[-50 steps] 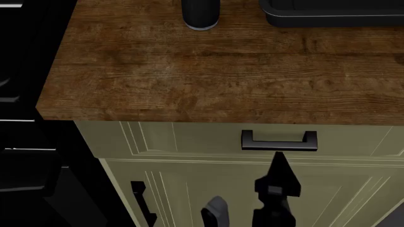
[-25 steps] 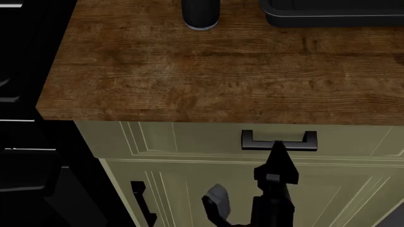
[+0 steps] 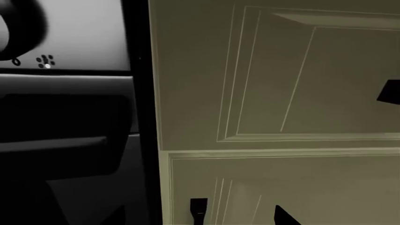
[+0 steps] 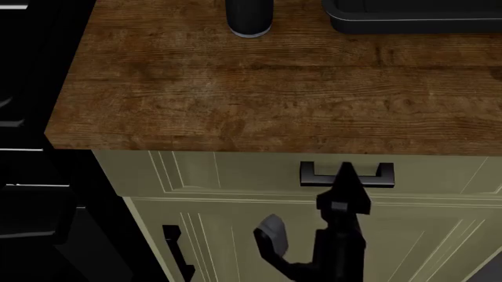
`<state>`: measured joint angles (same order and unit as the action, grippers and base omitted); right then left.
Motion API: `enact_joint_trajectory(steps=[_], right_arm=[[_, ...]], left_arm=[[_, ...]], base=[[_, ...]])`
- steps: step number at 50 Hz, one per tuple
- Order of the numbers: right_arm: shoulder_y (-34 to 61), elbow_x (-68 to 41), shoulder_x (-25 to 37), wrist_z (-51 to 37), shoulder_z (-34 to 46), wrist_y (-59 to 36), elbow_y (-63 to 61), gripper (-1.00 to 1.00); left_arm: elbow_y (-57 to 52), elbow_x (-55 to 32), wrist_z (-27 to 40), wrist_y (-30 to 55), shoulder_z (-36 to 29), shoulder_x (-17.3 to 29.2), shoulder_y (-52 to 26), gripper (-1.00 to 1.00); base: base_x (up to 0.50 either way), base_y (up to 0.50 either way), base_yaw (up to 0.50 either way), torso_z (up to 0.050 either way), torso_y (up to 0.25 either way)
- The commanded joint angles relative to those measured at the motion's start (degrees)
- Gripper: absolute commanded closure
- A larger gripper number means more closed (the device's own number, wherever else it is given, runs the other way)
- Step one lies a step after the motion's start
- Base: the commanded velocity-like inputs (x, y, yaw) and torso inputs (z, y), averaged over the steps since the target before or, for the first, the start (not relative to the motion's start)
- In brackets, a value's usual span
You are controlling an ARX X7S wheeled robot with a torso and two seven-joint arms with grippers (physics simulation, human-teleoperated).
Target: Open the right drawer.
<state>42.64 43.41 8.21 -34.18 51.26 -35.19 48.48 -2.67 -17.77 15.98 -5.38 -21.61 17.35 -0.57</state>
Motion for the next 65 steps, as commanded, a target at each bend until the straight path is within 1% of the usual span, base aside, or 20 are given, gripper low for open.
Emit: enact_joint_trajectory(steps=[1,16,18,19,22,27,32,36,37,41,48,52,56,59,61,63,65], right_arm=[[2.3,-1.5,-1.7,-2.7,0.1,4.7,6.4,-1.0],[3.7,-2.6,-2.4,-4.6,0.3,8.5,10.3,-1.0],[3.9,-3.8,-2.5,-5.5,-0.5,10.0,11.4,-1.0],[3.5,-3.2,-2.1,-4.8,-0.1,8.8,9.7,-1.0],[3.6,-3.4,-2.1,-5.1,-0.1,9.7,10.2,-1.0],[5.8,-4.0,-3.8,-6.8,0.2,12.5,15.8,-1.0],[9.3,-5.6,-6.6,-9.5,0.1,16.8,25.1,-1.0],[9.2,-5.8,-6.8,-10.9,0.7,17.6,25.9,-1.0],[8.9,-6.0,-6.6,-11.0,0.6,17.7,25.3,1.0],[9.1,-6.4,-6.2,-11.3,0.8,18.7,24.9,1.0],[8.7,-5.9,-5.8,-11.6,1.6,17.5,23.1,1.0],[7.3,-5.6,-4.5,-10.6,1.6,15.1,18.9,1.0],[3.9,-3.8,-1.9,-8.6,2.4,10.7,10.7,1.0],[0.2,-0.6,1.6,-6.1,3.6,5.2,-0.5,1.0],[-1.5,0.1,3.4,-4.8,3.8,4.0,-5.7,1.0],[-2.6,3.2,4.6,-3.5,6.3,2.4,-9.2,1.0],[-3.3,3.4,5.2,-3.4,6.3,2.1,-11.1,1.0]], left_arm=[[0.1,-0.3,0.1,-0.3,0.1,0.2,0.0,-1.0],[0.3,-0.4,0.2,-0.4,-0.3,0.2,-0.2,-1.0],[0.0,-0.6,0.4,-0.1,-0.2,0.3,-0.2,-1.0],[0.1,-0.5,0.3,-0.2,-0.3,0.3,-0.2,-1.0],[0.2,-0.6,0.2,-0.5,-0.3,0.3,-0.2,-1.0],[0.3,-0.6,0.1,-0.9,-0.3,0.4,-0.1,-1.0],[0.0,-0.6,0.2,-0.7,-0.5,0.5,-0.1,-1.0],[0.4,-0.7,0.2,-0.7,-0.6,0.4,-0.4,-1.0],[0.3,-0.7,0.2,-0.5,-0.6,0.4,-0.4,-1.0],[0.3,-0.7,0.3,-0.4,-0.7,0.5,-0.4,-1.0],[0.6,-0.8,0.3,-0.6,-0.8,0.5,-0.5,-1.0],[0.3,-1.0,0.3,-0.5,-0.8,0.6,-0.5,-1.0],[0.7,-0.9,0.3,-0.8,-0.9,0.6,-0.6,-1.0],[0.9,-0.9,0.2,-1.0,-0.9,0.6,-0.6,-1.0],[0.8,-0.9,0.3,-1.0,-1.0,0.6,-0.6,-1.0],[0.9,-0.8,0.3,-1.1,-1.0,0.6,-0.6,-1.0],[0.9,-0.7,0.5,-1.0,-1.1,0.6,-0.6,-1.0]], base=[[0.0,0.0,0.0,0.0,0.0],[0.0,0.0,0.0,0.0,0.0],[0.0,0.0,0.0,0.0,0.0],[0.0,0.0,0.0,0.0,0.0],[0.0,0.0,0.0,0.0,0.0],[0.0,0.0,0.0,0.0,0.0],[0.0,0.0,0.0,0.0,0.0],[0.0,0.0,0.0,0.0,0.0],[0.0,0.0,0.0,0.0,0.0],[0.01,0.0,0.0,0.0,0.0],[0.01,0.0,0.0,0.0,0.0],[0.01,0.0,0.0,0.0,0.0],[0.0,0.0,0.0,0.0,0.0],[0.0,0.0,0.0,0.0,0.0],[0.0,0.0,0.0,0.0,0.0],[0.0,0.0,0.0,0.0,0.0],[0.0,0.0,0.0,0.0,0.0]])
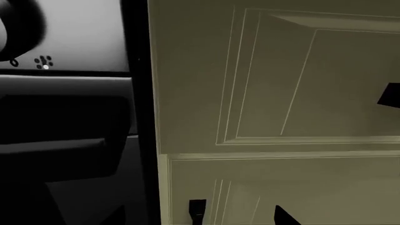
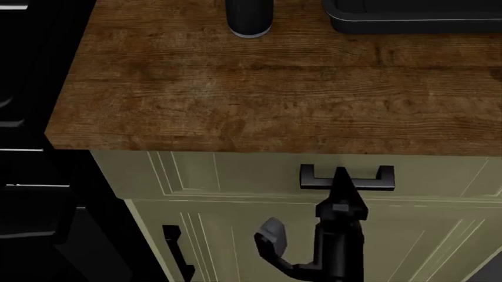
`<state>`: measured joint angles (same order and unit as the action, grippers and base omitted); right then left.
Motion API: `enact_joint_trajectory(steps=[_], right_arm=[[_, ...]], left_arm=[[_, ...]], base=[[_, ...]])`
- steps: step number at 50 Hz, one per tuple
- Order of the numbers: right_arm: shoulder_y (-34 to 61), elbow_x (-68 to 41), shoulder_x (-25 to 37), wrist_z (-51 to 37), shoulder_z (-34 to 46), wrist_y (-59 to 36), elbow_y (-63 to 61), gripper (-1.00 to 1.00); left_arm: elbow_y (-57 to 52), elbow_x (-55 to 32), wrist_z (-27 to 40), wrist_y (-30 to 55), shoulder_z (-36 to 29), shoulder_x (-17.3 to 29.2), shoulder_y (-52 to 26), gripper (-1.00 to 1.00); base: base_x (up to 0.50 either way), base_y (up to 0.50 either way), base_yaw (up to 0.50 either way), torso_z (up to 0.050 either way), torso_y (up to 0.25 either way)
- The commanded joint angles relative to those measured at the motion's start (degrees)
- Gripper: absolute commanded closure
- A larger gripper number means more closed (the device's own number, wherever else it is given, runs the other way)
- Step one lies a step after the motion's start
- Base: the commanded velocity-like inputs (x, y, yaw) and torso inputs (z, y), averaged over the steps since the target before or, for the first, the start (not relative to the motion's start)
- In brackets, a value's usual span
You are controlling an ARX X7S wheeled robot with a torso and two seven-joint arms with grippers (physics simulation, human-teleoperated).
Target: Open the right drawer.
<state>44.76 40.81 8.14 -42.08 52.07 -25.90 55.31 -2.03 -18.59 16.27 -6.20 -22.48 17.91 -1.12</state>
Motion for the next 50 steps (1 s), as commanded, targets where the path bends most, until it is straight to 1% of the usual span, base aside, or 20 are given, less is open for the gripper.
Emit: enact_joint_trajectory(steps=[1,3,19,33,37,50], right_arm=[[-5.7,6.0,5.6,5.0,5.5,-7.3,-19.0,1.0],[-6.3,7.1,6.1,6.2,5.9,-9.1,-21.3,1.0],[-9.0,7.7,7.4,6.7,5.5,-11.6,-26.1,1.0],[-12.1,9.8,10.0,10.3,6.1,-15.1,-35.6,1.0],[-12.8,10.8,10.1,10.6,7.2,-15.6,-35.8,1.0],[-16.5,11.1,12.0,9.9,6.3,-17.5,-40.7,1.0]], left_arm=[[0.0,0.1,0.3,-0.1,-0.2,0.1,0.0,-1.0],[-0.1,0.1,0.3,-0.1,-0.2,0.1,0.1,-1.0],[0.2,0.0,0.5,-0.4,-0.4,0.2,0.0,-1.0],[0.0,0.0,0.7,0.0,-0.7,0.4,-0.2,-1.0],[0.2,0.1,1.0,-0.4,-0.6,0.3,-0.2,-1.0],[0.4,0.2,0.8,-0.6,-1.0,0.5,-0.3,-1.0]], base=[[0.0,0.0,0.0,0.0,0.0],[0.0,0.0,0.0,0.0,0.0],[0.0,0.0,0.0,0.0,0.0],[0.0,0.0,0.0,0.0,0.001],[0.0,0.0,0.0,0.0,0.0],[0.0,0.0,0.0,0.0,0.002]])
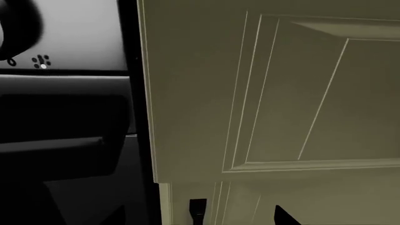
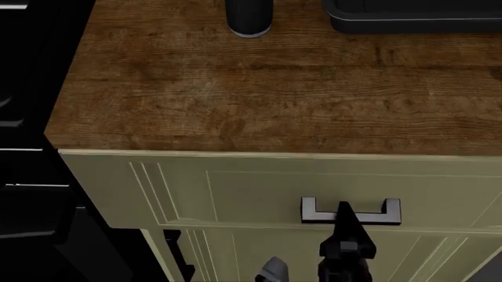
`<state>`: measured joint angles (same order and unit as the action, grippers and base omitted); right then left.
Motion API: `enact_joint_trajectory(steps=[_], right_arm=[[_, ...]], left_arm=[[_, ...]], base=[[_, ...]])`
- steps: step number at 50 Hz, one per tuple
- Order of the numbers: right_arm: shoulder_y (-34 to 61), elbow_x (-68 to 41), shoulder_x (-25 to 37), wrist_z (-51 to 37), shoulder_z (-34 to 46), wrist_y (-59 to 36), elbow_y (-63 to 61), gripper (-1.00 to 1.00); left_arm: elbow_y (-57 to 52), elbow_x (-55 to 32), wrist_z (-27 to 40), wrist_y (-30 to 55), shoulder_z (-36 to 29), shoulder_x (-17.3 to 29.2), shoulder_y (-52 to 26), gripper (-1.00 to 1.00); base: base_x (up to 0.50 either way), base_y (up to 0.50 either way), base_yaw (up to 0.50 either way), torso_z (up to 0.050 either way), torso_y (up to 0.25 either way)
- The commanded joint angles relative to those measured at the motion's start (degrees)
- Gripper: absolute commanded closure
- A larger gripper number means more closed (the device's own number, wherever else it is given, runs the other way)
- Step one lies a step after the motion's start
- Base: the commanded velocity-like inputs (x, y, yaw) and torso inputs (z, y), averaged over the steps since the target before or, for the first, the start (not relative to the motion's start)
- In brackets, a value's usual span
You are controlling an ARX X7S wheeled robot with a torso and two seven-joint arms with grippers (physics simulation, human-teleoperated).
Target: Open the right drawer.
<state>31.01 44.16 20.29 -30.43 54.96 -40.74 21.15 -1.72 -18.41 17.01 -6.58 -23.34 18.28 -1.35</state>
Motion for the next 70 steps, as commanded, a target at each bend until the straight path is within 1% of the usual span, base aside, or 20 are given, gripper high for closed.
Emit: enact_joint_trajectory(steps=[1,4,32,41,70], right_arm=[[-2.9,7.9,0.0,-1.7,3.4,-2.8,-7.0,1.0],[-3.5,8.5,0.6,-0.8,3.4,-3.8,-9.2,1.0],[-5.5,13.7,3.9,4.1,5.7,-7.9,-17.6,1.0],[-5.7,13.6,3.9,4.0,5.8,-7.7,-17.5,1.0],[-6.1,13.0,3.5,3.4,5.4,-7.4,-16.9,1.0]], left_arm=[[0.2,0.0,0.1,-0.3,-0.1,0.1,-0.1,-1.0],[0.2,0.0,0.4,-0.3,0.0,0.0,-0.1,-1.0],[-0.4,-0.5,0.7,-0.1,-0.3,0.4,-0.1,-1.0],[-0.4,-0.6,0.7,-0.2,-0.5,0.5,-0.2,-1.0],[0.1,-0.8,0.9,-0.5,-0.8,0.6,-0.4,-1.0]], base=[[0.0,0.0,0.0,0.0,0.0],[0.0,0.0,0.0,0.0,0.0],[0.0,0.0,0.0,0.0,0.001],[0.0,0.0,0.0,0.002,0.002],[-0.19,0.0,0.0,0.0,0.001]])
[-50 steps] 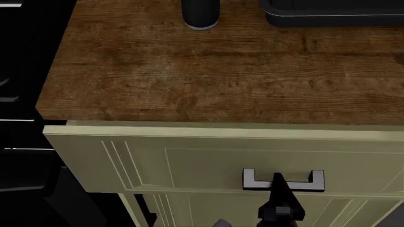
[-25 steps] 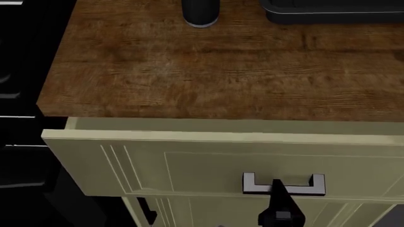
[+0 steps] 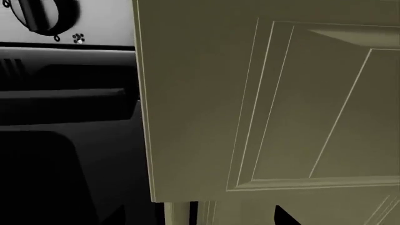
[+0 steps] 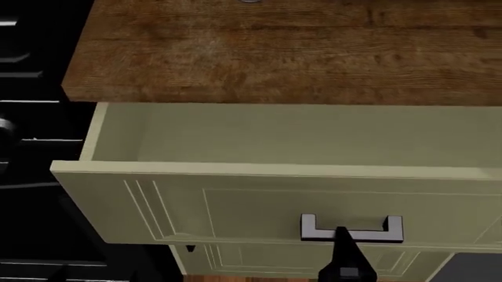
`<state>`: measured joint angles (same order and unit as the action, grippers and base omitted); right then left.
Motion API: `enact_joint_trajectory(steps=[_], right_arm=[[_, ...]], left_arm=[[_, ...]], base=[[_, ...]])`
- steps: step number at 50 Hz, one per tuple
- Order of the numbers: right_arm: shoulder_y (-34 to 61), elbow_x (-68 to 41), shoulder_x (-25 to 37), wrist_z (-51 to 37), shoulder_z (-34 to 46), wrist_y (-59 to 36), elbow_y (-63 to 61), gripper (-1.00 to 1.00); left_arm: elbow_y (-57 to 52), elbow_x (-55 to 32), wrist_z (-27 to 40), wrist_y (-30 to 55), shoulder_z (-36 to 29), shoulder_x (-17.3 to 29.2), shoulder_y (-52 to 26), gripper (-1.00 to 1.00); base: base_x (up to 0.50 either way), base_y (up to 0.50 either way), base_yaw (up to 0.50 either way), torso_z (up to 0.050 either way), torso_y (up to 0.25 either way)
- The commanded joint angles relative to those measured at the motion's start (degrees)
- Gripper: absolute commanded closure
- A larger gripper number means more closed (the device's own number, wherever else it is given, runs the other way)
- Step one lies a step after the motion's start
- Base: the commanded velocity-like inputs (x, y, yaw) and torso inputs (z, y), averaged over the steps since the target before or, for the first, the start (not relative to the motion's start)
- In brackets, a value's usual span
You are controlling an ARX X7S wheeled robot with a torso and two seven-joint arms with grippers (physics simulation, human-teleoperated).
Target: Open the right drawer.
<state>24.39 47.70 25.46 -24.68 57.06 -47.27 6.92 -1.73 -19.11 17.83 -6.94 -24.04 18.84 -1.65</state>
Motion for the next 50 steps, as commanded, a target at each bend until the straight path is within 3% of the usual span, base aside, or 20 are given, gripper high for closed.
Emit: enact_joint_trajectory(steps=[1,50], right_arm=[[0.5,9.4,-1.7,-2.4,3.2,-0.8,-2.7,1.0],[0.4,9.6,-1.6,-2.7,3.2,-0.4,-3.0,1.0]], left_arm=[[0.0,-0.1,0.1,-0.1,-0.1,0.1,-0.1,-1.0],[0.4,-0.4,0.5,-0.5,-0.7,0.4,-0.3,-1.0]], base=[[-0.13,0.0,0.0,0.01,0.0],[-0.13,0.0,0.0,0.001,0.002]])
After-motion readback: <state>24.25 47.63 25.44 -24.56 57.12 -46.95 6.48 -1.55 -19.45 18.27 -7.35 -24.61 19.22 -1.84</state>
